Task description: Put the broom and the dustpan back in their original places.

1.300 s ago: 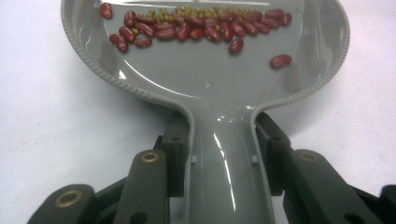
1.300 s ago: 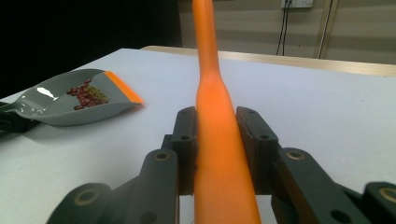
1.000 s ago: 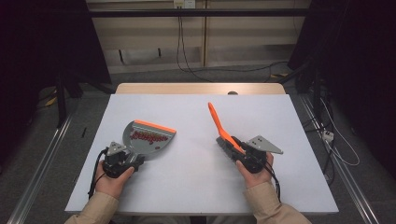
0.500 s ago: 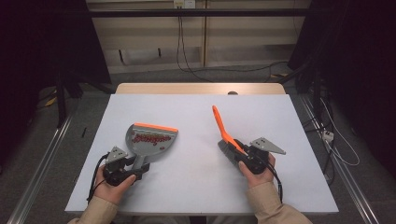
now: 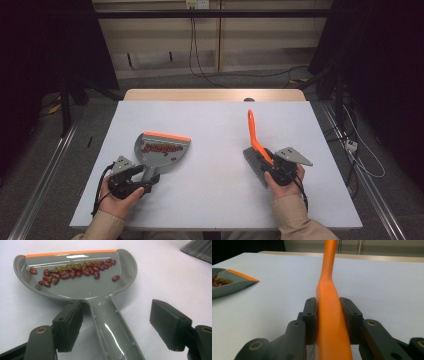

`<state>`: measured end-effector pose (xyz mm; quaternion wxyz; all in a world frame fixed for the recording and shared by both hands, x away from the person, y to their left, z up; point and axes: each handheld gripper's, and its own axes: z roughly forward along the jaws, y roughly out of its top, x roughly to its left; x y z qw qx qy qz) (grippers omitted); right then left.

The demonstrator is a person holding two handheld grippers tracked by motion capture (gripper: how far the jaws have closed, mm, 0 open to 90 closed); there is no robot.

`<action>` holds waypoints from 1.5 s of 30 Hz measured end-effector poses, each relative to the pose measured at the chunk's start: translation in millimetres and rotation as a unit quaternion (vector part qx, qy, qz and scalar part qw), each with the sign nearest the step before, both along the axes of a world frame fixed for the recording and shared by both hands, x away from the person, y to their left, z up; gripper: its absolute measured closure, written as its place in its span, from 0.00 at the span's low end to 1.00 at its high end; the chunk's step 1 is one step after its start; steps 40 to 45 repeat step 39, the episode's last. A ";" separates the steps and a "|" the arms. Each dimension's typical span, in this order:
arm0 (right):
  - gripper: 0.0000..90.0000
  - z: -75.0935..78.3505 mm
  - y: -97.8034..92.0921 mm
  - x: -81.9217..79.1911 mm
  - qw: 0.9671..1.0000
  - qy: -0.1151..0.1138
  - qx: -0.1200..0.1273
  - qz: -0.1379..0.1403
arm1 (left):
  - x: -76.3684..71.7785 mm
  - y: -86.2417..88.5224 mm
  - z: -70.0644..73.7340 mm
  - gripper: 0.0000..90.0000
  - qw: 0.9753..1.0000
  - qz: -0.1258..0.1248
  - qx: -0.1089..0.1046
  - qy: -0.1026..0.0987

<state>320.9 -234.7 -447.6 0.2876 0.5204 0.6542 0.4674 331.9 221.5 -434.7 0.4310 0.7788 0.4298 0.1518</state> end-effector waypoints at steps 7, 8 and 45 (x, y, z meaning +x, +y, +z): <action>0.67 -1.4 -4.9 -18.7 0.999 0.036 -0.008 0.037 | 1.6 -1.6 2.1 0.28 1.000 -0.003 -0.004 -0.006; 0.66 -2.5 -4.8 -21.3 0.998 0.041 -0.011 0.048 | 1.8 -2.1 2.3 0.27 1.000 -0.003 -0.004 -0.007; 0.15 2.4 -37.7 -52.8 0.998 -0.001 -0.001 0.068 | 9.3 4.1 13.0 0.07 0.989 -0.064 -0.086 -0.105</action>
